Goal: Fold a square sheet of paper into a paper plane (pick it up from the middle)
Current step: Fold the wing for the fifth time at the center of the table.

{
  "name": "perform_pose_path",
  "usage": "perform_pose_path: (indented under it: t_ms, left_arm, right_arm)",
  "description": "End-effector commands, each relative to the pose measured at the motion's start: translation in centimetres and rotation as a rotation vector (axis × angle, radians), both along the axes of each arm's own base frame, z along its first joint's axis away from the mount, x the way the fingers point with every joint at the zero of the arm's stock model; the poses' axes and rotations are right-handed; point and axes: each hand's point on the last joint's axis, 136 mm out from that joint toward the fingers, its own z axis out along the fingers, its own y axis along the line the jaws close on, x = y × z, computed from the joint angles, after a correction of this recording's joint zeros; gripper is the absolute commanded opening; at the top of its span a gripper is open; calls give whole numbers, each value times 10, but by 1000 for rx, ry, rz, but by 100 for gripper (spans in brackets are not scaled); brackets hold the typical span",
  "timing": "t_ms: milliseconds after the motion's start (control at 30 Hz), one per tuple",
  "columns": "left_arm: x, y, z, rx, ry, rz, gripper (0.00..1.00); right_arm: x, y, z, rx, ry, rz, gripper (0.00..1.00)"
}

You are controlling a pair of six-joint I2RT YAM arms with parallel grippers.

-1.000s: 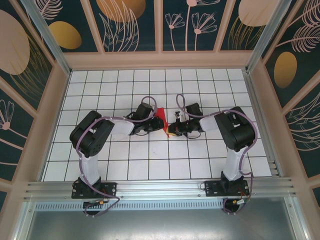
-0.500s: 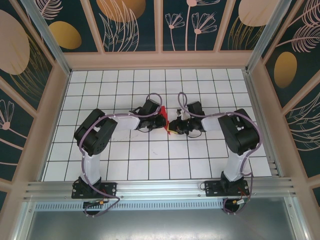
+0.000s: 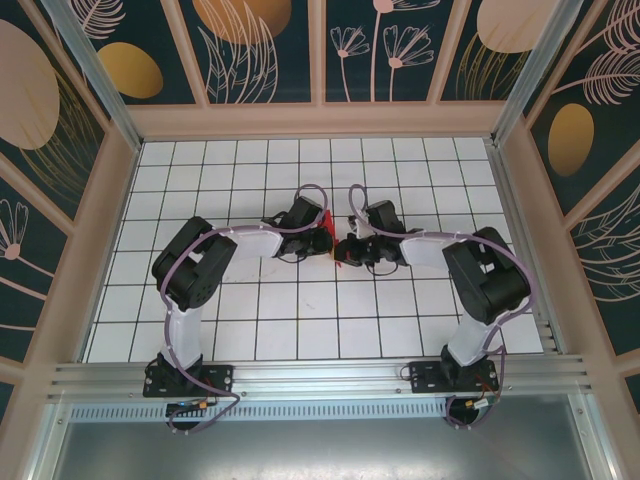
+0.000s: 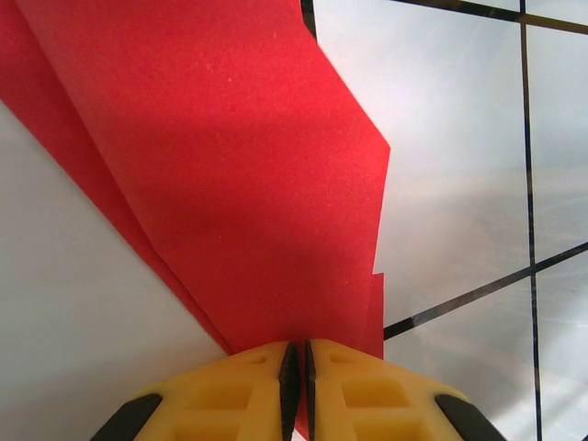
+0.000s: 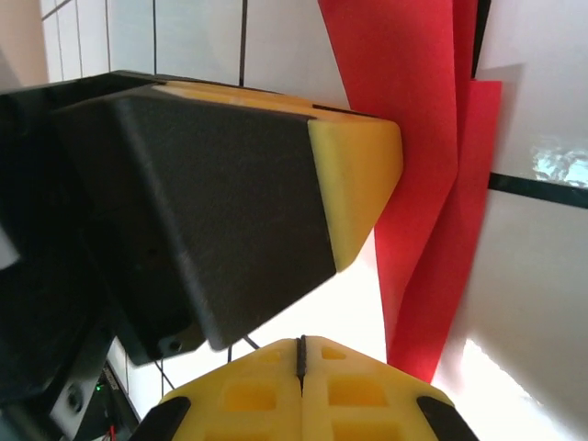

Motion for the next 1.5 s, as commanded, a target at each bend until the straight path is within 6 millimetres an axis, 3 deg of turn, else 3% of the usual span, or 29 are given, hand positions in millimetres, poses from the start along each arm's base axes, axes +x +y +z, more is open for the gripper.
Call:
perform_pose_path:
  t_ms: [0,267,600,700,833,933,1200,1467]
  left_arm:
    - [-17,41,-58,210,96,43,17]
    - [-16,42,-57,214,91,45,17]
    - [-15,42,-56,217,89,46,17]
    - [-15,42,-56,216,89,45,18]
    - [-15,41,-55,210,86,45,18]
    - [-14,39,-54,205,87,43,18]
    - [-13,37,-50,190,81,44,18]
    - [-7,32,-34,161,50,54,18]
  right_arm:
    - [2,0,-14,-50,25,2,3]
    - [-2,-17,-34,-126,73,-36,1]
    - [-34,-39,-51,-187,152,-32,1]
    - [-34,-37,-36,-159,124,-22,1]
    - [-13,-25,11,-68,2,-40,2]
    - [1,-19,20,-63,-28,-58,2]
    - [5,-6,-14,-88,33,-22,1]
    - [-9,-23,-50,-187,97,-30,1]
